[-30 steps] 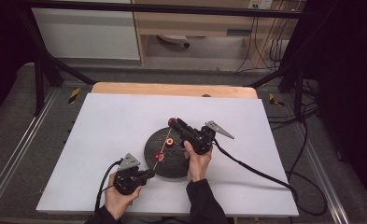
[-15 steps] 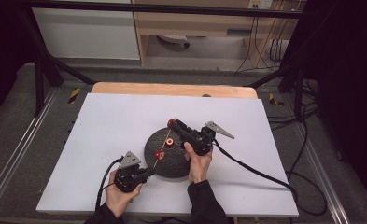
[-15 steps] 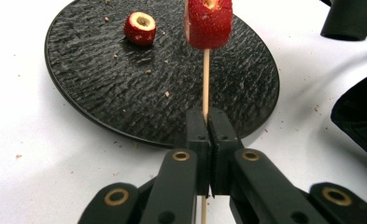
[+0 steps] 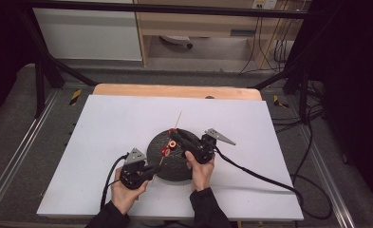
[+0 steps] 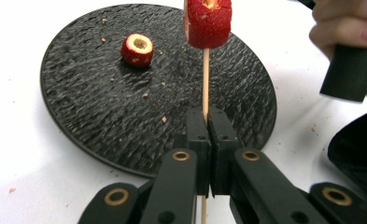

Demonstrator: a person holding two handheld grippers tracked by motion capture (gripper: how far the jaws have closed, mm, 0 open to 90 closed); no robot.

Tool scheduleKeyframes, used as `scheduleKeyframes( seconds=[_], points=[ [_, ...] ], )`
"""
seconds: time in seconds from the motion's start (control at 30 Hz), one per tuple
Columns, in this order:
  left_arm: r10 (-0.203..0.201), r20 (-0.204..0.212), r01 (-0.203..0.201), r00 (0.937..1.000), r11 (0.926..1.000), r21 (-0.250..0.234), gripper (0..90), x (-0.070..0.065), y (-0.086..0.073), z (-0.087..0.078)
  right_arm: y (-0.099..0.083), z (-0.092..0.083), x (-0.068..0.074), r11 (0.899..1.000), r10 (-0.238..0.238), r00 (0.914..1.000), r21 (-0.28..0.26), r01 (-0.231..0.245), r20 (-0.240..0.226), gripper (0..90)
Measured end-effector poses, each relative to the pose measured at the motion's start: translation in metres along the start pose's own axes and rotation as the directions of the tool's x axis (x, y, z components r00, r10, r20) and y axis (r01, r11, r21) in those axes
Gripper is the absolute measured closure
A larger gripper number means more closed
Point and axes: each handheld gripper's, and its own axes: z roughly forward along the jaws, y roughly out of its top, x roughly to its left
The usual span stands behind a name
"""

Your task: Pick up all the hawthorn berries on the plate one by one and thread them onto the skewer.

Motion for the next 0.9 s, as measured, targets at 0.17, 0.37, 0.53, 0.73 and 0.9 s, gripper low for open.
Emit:
scheduleKeyframes(
  seconds=[0.17,0.37,0.53,0.73,0.9],
  points=[
    [0.003,0.001,-0.003,1.0000,1.0000,0.004,88.7,-0.001,0.005,0.005,-0.006,-0.003,-0.002,1.000,0.003,1.0000,0.012,-0.003,0.003,61.7],
    [0.003,0.009,-0.003,1.0000,1.0000,0.003,88.7,-0.001,0.007,0.008,-0.009,-0.004,-0.002,1.000,-0.012,0.9999,0.028,0.011,0.008,61.5],
    [0.009,0.015,-0.009,0.9998,0.9999,0.005,88.7,0.001,0.006,0.006,-0.007,-0.005,-0.001,0.998,-0.037,0.9991,0.053,0.036,0.019,57.7],
    [0.036,0.000,-0.036,0.9994,0.9992,0.018,88.7,0.008,0.004,-0.004,0.003,-0.013,-0.001,0.993,-0.091,0.9950,0.084,0.087,0.042,40.5],
    [0.068,-0.013,-0.068,0.9976,0.9971,0.036,88.6,0.014,-0.003,-0.016,0.013,-0.018,-0.004,0.972,-0.156,0.9852,0.188,0.140,0.072,25.7]
  ],
)
